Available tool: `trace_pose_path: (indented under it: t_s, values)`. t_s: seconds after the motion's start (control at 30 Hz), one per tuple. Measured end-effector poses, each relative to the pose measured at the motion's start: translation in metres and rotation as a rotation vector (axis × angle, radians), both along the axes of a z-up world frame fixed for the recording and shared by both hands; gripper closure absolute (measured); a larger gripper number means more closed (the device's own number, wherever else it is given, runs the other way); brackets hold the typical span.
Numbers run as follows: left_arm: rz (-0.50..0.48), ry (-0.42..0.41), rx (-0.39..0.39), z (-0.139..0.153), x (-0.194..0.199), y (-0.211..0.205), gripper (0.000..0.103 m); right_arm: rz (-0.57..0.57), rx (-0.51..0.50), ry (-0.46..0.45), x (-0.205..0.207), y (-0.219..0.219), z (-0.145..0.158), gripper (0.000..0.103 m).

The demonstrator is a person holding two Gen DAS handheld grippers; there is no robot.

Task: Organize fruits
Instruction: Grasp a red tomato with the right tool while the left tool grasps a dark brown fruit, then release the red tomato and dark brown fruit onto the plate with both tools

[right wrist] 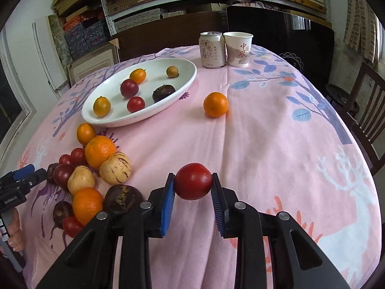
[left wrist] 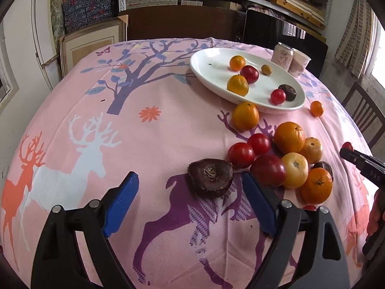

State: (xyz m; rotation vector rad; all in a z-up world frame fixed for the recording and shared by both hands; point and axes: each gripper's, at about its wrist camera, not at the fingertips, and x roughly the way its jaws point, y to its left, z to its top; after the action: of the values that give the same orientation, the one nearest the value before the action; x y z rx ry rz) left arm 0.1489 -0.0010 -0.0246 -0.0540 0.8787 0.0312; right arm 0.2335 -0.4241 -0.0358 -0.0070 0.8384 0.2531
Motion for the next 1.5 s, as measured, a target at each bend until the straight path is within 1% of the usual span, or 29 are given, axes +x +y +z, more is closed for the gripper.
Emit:
trace_pose_path:
  t_s: [0.07,0.13,0.17,0.2,0.23,0.33,0.43,0.47,0.5,0.53,0.6,0.7,0.73,0.83,0.97,1.07,1.13,1.2,1.27,1.4,1.5]
  values:
    - [-0.014,0.012,0.021,-0.007,0.002,-0.004,0.017,0.007,0.015,0.006,0.000,0.000,-0.005,0.073]
    - [-0.004,0.037,0.034,-0.016,0.007,-0.004,0.018,0.024,0.067,0.069,0.004,-0.002,-0.014,0.073]
    - [-0.003,0.051,0.032,-0.020,0.009,-0.003,0.021,0.033,0.085,0.083,0.004,-0.003,-0.016,0.073]
    - [-0.002,0.065,0.030,-0.023,0.012,-0.002,0.024,0.037,0.088,0.081,0.004,-0.003,-0.017,0.073]
    - [-0.002,0.073,0.028,-0.025,0.014,-0.002,0.024,0.037,0.087,0.072,0.003,-0.003,-0.016,0.073]
    - [-0.003,0.056,0.065,-0.027,0.018,-0.008,0.025,0.047,0.099,0.053,0.002,-0.004,-0.013,0.073]
    - [0.001,0.051,0.075,-0.026,0.024,-0.014,0.028,0.049,0.106,0.063,0.003,-0.005,-0.015,0.073]
    - [-0.009,0.046,0.066,-0.025,0.025,-0.015,0.035,0.045,0.108,0.064,0.003,-0.006,-0.016,0.073]
    - [-0.025,0.041,0.044,-0.024,0.025,-0.015,0.050,0.042,0.109,0.063,0.003,-0.007,-0.016,0.073]
    - [-0.039,0.033,0.038,-0.023,0.024,-0.017,0.058,0.042,0.111,0.058,0.004,-0.007,-0.016,0.073]
    - [-0.032,0.042,0.049,-0.022,0.023,-0.018,0.057,0.037,0.102,0.026,0.001,-0.008,-0.012,0.073]
    - [-0.011,0.077,0.006,-0.017,0.020,-0.015,0.058,0.029,0.100,-0.015,-0.002,-0.010,-0.005,0.073]
    - [-0.011,0.073,-0.007,-0.012,0.018,-0.014,0.058,0.028,0.095,-0.027,-0.004,-0.009,-0.002,0.073]
    - [-0.021,0.034,0.014,0.010,0.010,-0.017,0.058,0.031,0.087,-0.094,-0.013,-0.007,0.016,0.073]
    - [-0.055,-0.054,0.028,0.054,0.008,-0.026,0.058,0.083,0.071,-0.212,-0.027,-0.001,0.051,0.073]
    - [-0.067,-0.119,0.021,0.084,0.017,-0.034,0.058,0.143,0.044,-0.313,-0.030,0.006,0.079,0.073]
    - [-0.071,-0.155,0.025,0.098,0.031,-0.042,0.058,0.178,0.028,-0.350,-0.023,0.014,0.091,0.073]
    - [-0.077,-0.168,0.030,0.105,0.051,-0.049,0.058,0.204,0.014,-0.365,-0.012,0.026,0.095,0.073]
    - [-0.073,-0.155,0.018,0.103,0.074,-0.052,0.058,0.227,0.003,-0.361,0.004,0.040,0.092,0.073]
    - [-0.054,-0.104,0.029,0.081,0.120,-0.058,0.058,0.290,0.000,-0.290,0.036,0.072,0.074,0.073]
    - [-0.031,-0.056,0.015,0.060,0.150,-0.055,0.058,0.334,-0.015,-0.214,0.059,0.094,0.055,0.073]
